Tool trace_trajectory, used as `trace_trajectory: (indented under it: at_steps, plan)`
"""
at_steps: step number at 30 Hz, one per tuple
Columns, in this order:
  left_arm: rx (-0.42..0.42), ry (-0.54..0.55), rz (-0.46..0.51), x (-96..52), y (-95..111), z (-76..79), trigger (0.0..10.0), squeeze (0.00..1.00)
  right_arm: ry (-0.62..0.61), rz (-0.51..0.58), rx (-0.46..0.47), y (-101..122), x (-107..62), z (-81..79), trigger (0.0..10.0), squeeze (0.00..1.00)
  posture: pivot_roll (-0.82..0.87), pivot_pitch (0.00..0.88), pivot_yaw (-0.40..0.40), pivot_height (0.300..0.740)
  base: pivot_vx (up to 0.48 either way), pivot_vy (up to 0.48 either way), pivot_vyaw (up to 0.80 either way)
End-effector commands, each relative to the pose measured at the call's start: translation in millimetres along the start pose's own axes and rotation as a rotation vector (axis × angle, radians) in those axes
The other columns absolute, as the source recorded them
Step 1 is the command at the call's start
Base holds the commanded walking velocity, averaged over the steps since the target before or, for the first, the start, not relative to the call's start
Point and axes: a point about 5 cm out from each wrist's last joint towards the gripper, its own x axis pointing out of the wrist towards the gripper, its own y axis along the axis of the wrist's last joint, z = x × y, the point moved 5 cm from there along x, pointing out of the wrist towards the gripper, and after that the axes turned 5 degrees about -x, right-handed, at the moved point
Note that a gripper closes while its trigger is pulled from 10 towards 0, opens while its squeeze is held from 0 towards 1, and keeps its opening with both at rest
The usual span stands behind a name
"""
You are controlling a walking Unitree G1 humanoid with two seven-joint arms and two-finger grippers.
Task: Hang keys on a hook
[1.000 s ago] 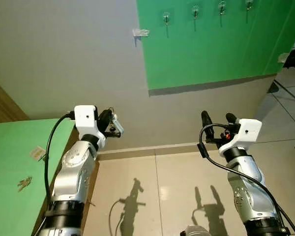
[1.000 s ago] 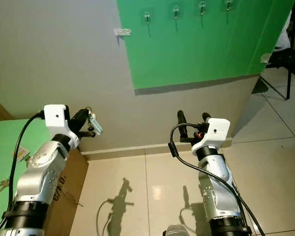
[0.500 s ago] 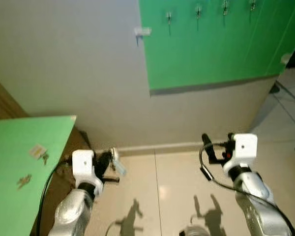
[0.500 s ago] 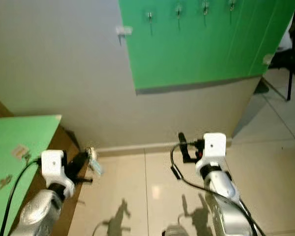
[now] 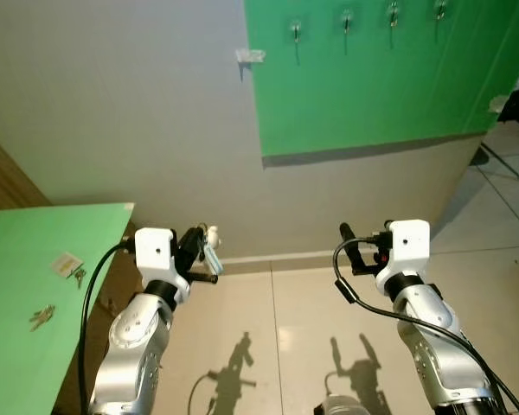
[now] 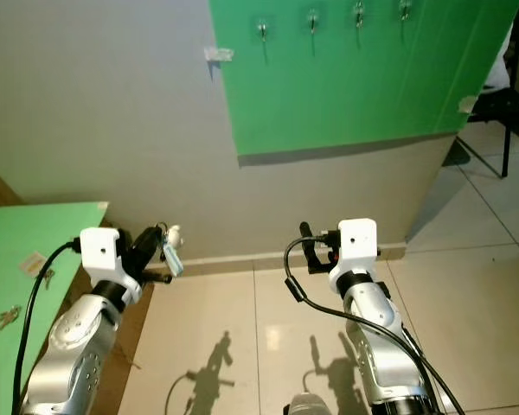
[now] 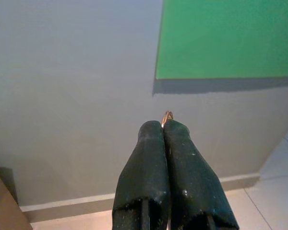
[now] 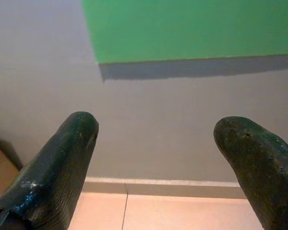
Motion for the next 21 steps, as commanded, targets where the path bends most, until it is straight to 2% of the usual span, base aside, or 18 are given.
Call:
trace_trajectory:
  at_steps: [1, 5, 8, 17, 21]
  plan:
    - [0.011, 0.015, -0.002, 2.2, -0.8, -4.2, 10.0, 0.00, 0.027, 0.025, -0.037, 7.7, 6.6, -7.5, 10.0, 0.00, -0.24, 0.000, 0.122, 0.740, 0.000, 0.000, 0.79]
    - [0.010, 0.011, 0.004, 7.1, 0.7, -2.5, 10.0, 0.00, 0.026, 0.042, -0.055, 13.8, 12.0, -8.4, 10.0, 0.00, -0.24, 0.000, 0.118, 0.740, 0.000, 0.000, 0.70]
    - [0.005, 0.005, 0.011, 11.7, 0.5, 1.4, 10.0, 0.00, 0.028, 0.047, -0.047, 15.5, 17.3, -8.9, 10.0, 0.00, -0.23, 0.000, 0.112, 0.740, 0.000, 0.000, 0.00]
    - [-0.013, -0.017, 0.024, 21.0, 1.5, 7.4, 10.0, 0.00, 0.048, 0.056, -0.035, 16.0, 22.2, -15.6, 10.0, 0.00, -0.23, 0.000, 0.109, 0.740, 0.000, -0.437, 0.00]
    - [0.000, -0.042, 0.027, 26.3, 4.4, 6.8, 10.0, 0.00, 0.042, 0.067, -0.036, 16.7, 23.2, -16.5, 10.0, 0.00, -0.25, 0.000, 0.124, 0.740, 0.287, -0.381, 0.00]
